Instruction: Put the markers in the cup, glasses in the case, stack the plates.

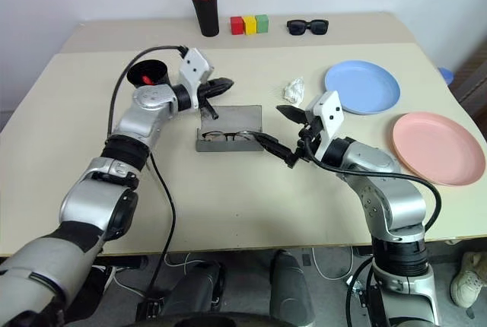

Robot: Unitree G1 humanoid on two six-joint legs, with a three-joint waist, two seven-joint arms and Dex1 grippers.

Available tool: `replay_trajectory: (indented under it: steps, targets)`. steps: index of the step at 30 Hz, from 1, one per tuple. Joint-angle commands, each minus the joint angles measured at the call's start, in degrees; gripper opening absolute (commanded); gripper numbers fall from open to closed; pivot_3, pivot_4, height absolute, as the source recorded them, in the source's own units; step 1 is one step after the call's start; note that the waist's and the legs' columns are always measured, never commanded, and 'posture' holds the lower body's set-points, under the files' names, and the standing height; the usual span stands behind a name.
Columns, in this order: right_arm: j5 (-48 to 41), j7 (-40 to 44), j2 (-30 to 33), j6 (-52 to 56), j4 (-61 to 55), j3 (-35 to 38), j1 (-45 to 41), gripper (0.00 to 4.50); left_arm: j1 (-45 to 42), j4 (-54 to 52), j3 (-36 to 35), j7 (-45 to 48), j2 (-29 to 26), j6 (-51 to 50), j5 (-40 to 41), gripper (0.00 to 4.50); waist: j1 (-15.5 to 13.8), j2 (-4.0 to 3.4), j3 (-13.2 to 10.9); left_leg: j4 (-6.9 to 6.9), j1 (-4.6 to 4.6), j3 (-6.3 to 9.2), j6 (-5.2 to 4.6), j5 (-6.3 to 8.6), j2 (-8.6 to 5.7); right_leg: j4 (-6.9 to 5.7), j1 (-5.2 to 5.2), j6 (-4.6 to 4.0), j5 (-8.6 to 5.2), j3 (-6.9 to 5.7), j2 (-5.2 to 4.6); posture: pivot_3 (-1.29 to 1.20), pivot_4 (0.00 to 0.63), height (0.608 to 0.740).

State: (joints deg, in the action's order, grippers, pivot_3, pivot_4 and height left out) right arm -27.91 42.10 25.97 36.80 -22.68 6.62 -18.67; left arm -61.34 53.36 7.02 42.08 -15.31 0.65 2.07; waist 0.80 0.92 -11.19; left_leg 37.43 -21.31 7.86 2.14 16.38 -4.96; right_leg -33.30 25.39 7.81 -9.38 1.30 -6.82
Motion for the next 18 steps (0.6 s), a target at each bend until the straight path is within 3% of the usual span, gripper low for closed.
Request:
replay_trajectory:
  steps: [1, 10, 18]
  targets:
    - [-0.6, -1.1, 0.5, -1.3, -2.5, -0.2, 0.4, 4.5, -5.1, 5.6, 0.6, -3.0, 0.9, -0.9, -3.1, 0.07, -0.1, 0.02, 0.0, 0.0, -0.01, 0.0, 0.0, 0.0, 0.0, 0.0, 0.0, 0.0, 0.0, 0.0, 0.0, 0.0, 0.15, 0.74]
    - [0.0, -2.7, 0.2, -2.8, -2.6, -2.1, 0.7, 4.5, -10.2, 13.3, 1.2, -6.7, 1.9, -0.1, -7.3, 0.07, 0.0, 0.02, 0.0, 0.04, -0.02, 0.01, 0.0, 0.0, -0.02, -0.01, 0.0, 0.05, 0.03, 0.0, 0.0, 0.0, 0.15, 0.74]
    - [-0.1, -3.5, 0.7, -3.5, -2.5, -2.9, 0.9, 4.5, -10.5, 15.4, 0.9, -1.3, 1.5, -5.4, -8.5, 0.07, 0.0, 0.02, 0.0, 0.05, -0.04, 0.01, -0.01, 0.0, -0.02, -0.02, 0.0, 0.05, 0.03, 0.0, 0.0, 0.0, 0.15, 0.74]
